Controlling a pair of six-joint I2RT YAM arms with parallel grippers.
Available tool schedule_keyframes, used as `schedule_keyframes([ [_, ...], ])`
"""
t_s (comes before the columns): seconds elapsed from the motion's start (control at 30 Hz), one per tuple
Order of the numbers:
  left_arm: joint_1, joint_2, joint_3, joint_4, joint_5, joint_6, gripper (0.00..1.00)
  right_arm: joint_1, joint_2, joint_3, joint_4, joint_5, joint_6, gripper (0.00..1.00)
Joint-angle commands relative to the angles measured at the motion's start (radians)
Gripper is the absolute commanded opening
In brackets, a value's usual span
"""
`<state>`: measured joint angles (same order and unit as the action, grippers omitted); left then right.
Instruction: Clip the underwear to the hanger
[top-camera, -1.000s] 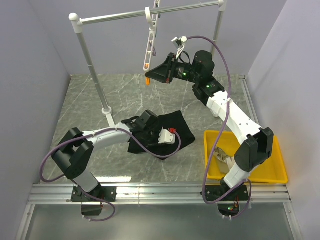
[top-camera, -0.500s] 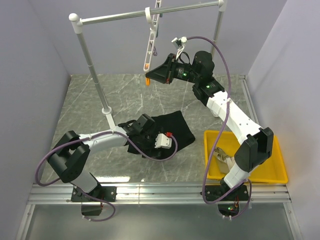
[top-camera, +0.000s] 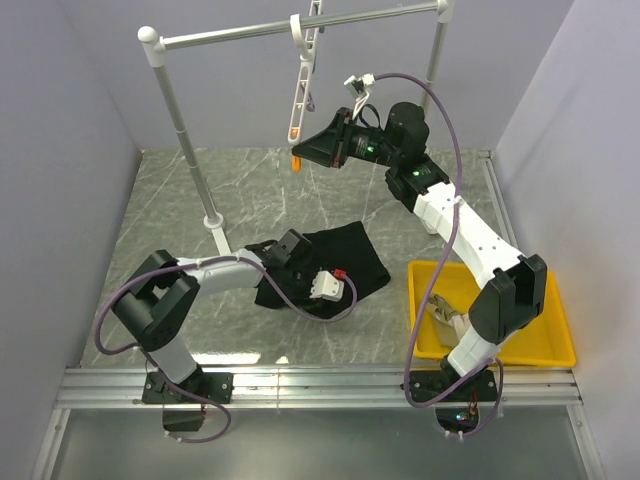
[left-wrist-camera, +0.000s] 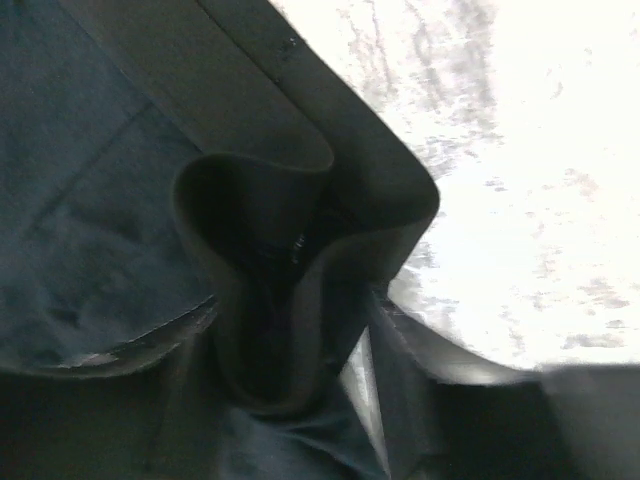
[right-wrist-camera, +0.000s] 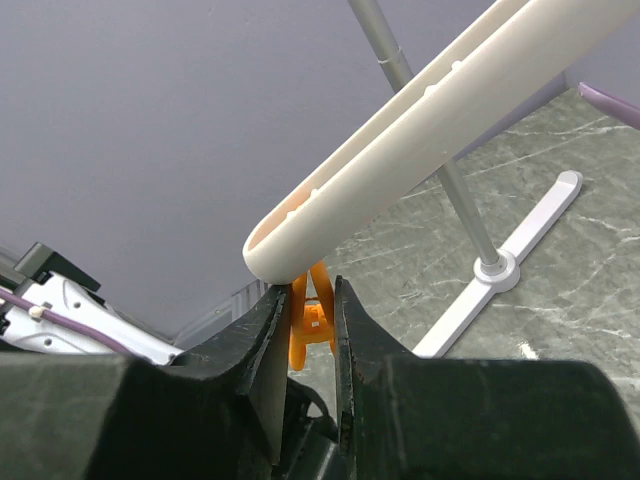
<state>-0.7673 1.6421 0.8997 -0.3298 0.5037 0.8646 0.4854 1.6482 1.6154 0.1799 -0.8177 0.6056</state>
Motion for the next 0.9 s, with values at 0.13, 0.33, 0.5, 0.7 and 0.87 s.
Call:
schedule_keyframes([
  [0.13,-0.007,0.015,0.053,-0.011,0.036,-0.001,0.23,-0.018,-0.028,-0.002,0.027,0.009,-0.001,0.00],
  [0.33,0.046,-0.159,0.030,0.052,0.101,-0.200,0.01,-0.034,-0.036,0.000,0.010,0.015,-0.006,0.00],
  [0.5,0.155,-0.280,0.094,0.092,0.153,-0.412,0.00,-0.039,-0.031,0.003,0.007,0.029,-0.004,0.00],
  [0.7,0.230,-0.337,0.165,0.060,0.269,-0.516,0.00,-0.039,-0.033,-0.011,0.026,0.020,0.005,0.00],
  [0.87,0.296,-0.363,0.203,0.109,0.358,-0.621,0.00,-0.038,-0.045,-0.040,0.035,0.003,-0.006,0.00],
])
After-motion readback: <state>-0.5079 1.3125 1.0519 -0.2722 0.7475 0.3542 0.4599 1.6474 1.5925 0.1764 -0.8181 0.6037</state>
